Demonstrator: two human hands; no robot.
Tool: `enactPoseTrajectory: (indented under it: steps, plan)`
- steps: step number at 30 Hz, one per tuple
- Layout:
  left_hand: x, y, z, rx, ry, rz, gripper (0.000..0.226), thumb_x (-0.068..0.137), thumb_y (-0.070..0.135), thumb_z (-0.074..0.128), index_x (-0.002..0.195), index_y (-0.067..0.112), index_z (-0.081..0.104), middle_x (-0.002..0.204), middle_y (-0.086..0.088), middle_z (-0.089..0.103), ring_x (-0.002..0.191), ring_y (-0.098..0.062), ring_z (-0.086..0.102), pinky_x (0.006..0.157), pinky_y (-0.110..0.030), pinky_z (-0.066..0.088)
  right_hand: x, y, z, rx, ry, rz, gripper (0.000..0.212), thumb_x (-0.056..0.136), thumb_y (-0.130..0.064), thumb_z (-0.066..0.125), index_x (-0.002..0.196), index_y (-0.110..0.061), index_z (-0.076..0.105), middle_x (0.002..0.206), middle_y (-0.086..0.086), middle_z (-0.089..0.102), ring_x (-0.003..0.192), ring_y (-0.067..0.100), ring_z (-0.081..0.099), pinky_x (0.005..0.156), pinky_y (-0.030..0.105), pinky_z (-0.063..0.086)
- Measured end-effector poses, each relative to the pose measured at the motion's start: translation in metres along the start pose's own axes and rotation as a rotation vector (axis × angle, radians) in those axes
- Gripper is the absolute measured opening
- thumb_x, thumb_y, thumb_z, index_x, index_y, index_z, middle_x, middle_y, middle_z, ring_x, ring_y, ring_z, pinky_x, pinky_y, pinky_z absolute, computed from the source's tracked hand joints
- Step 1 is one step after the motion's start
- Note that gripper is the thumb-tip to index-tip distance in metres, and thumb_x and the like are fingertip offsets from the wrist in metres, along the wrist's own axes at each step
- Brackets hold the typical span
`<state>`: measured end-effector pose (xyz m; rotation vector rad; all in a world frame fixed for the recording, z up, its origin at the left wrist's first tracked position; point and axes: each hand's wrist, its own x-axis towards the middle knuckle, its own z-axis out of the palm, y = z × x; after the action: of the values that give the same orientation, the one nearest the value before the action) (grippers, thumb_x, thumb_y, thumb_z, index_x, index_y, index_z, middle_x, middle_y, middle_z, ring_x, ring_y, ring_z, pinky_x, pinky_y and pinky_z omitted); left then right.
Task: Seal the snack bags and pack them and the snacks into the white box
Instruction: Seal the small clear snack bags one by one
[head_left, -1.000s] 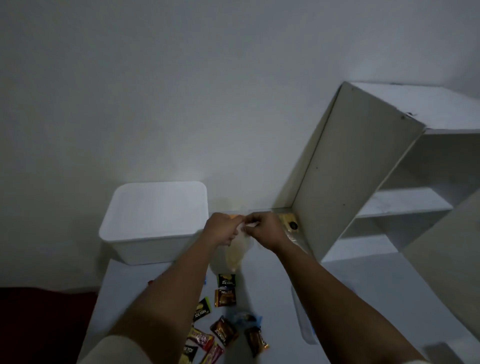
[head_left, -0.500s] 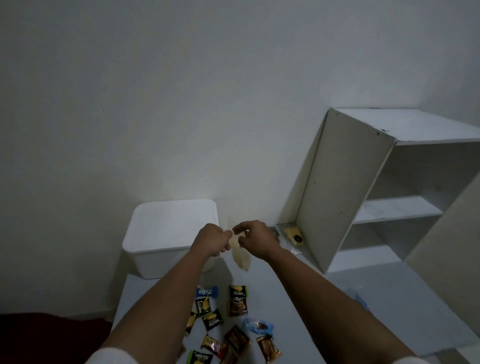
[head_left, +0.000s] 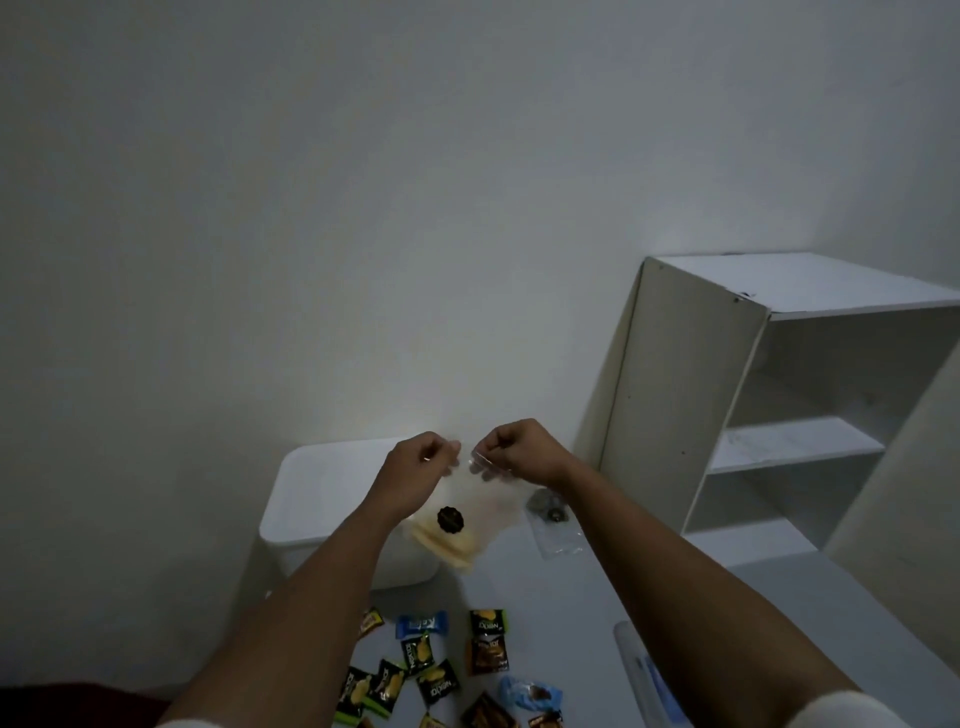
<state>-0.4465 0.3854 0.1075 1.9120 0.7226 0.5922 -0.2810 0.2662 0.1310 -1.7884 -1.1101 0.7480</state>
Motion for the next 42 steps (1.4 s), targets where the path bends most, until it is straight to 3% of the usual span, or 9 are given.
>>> enactPoseTrajectory:
  steps: [5,9,15,21,27,32,36,39,42]
  plan:
    - [0.0,0.005,0.003,-0.056,0.023,0.068,0.025,0.102,0.026,0.057,0.084,0.008,0.061,0.076,-0.005,0.074,0.076,-0.02,0.075,0.086,-0.046,0.06,-0.005,-0.007,-0.005,0.06,-0.014,0.048,0.02,0.096,-0.023,0.07,0.099,-0.004,0.078,0.091,0.004,0.081,0.079,0.015,0.076,0.071,0.028,0.056]
    - [-0.002,0.01,0.0,-0.124,0.154,0.035,0.027,0.103,0.024,0.055,0.082,0.009,0.061,0.074,-0.004,0.071,0.071,-0.016,0.073,0.079,-0.036,0.061,-0.017,0.006,0.0,0.294,0.058,0.104,0.042,0.092,-0.049,0.069,0.106,-0.01,0.076,0.099,0.006,0.08,0.092,0.026,0.077,0.079,0.035,0.058]
    - [-0.002,0.01,-0.009,-0.218,0.291,-0.041,0.026,0.1,0.022,0.058,0.084,0.002,0.064,0.076,-0.009,0.075,0.067,-0.015,0.07,0.076,-0.034,0.058,-0.022,0.02,0.018,0.496,0.193,0.01,0.022,0.096,-0.026,0.068,0.106,-0.006,0.073,0.102,0.009,0.079,0.094,0.023,0.075,0.087,0.039,0.054]
    - [-0.007,0.015,-0.009,-0.363,0.139,-0.11,0.023,0.095,0.027,0.069,0.088,0.005,0.072,0.084,-0.011,0.079,0.073,-0.015,0.069,0.077,-0.029,0.058,-0.023,0.01,0.019,0.518,0.154,-0.001,0.011,0.098,-0.021,0.065,0.096,-0.012,0.069,0.102,0.013,0.078,0.09,0.022,0.074,0.081,0.035,0.054]
    - [-0.011,0.014,-0.008,-0.289,0.17,-0.076,0.022,0.097,0.021,0.065,0.091,0.001,0.072,0.084,-0.012,0.078,0.068,-0.011,0.069,0.062,-0.012,0.052,-0.024,0.014,0.028,0.556,0.191,0.003,0.017,0.098,-0.026,0.065,0.095,-0.01,0.07,0.1,0.011,0.079,0.089,0.023,0.074,0.08,0.035,0.054]
    - [-0.013,0.007,-0.005,-0.355,0.17,-0.118,0.027,0.101,0.023,0.06,0.098,-0.001,0.07,0.086,-0.01,0.079,0.076,-0.015,0.071,0.078,-0.028,0.057,-0.024,0.014,0.032,0.594,0.254,-0.011,0.019,0.1,-0.026,0.064,0.088,-0.011,0.069,0.1,0.015,0.078,0.082,0.02,0.072,0.074,0.033,0.053]
    - [-0.015,0.006,-0.005,-0.339,0.187,-0.103,0.031,0.103,0.022,0.055,0.095,-0.003,0.07,0.086,-0.011,0.078,0.069,-0.009,0.068,0.073,-0.022,0.053,-0.021,0.02,0.031,0.577,0.326,-0.005,0.024,0.1,-0.026,0.064,0.086,-0.008,0.071,0.088,0.012,0.078,0.078,0.023,0.07,0.074,0.037,0.053]
    - [-0.015,0.008,-0.002,-0.379,0.176,-0.127,0.029,0.102,0.022,0.056,0.092,-0.001,0.071,0.084,-0.012,0.079,0.072,-0.015,0.068,0.076,-0.028,0.053,-0.018,0.025,0.033,0.518,0.409,-0.054,0.029,0.098,-0.024,0.066,0.076,-0.006,0.069,0.066,0.006,0.068,0.07,0.024,0.064,0.074,0.041,0.053]
    - [-0.012,0.013,0.001,-0.473,0.197,-0.181,0.032,0.102,0.017,0.048,0.094,-0.001,0.072,0.081,-0.014,0.077,0.077,-0.023,0.07,0.079,-0.033,0.054,-0.018,0.023,0.032,0.554,0.414,-0.05,0.029,0.098,-0.022,0.066,0.082,0.002,0.069,0.07,0.007,0.071,0.067,0.02,0.068,0.072,0.036,0.055]
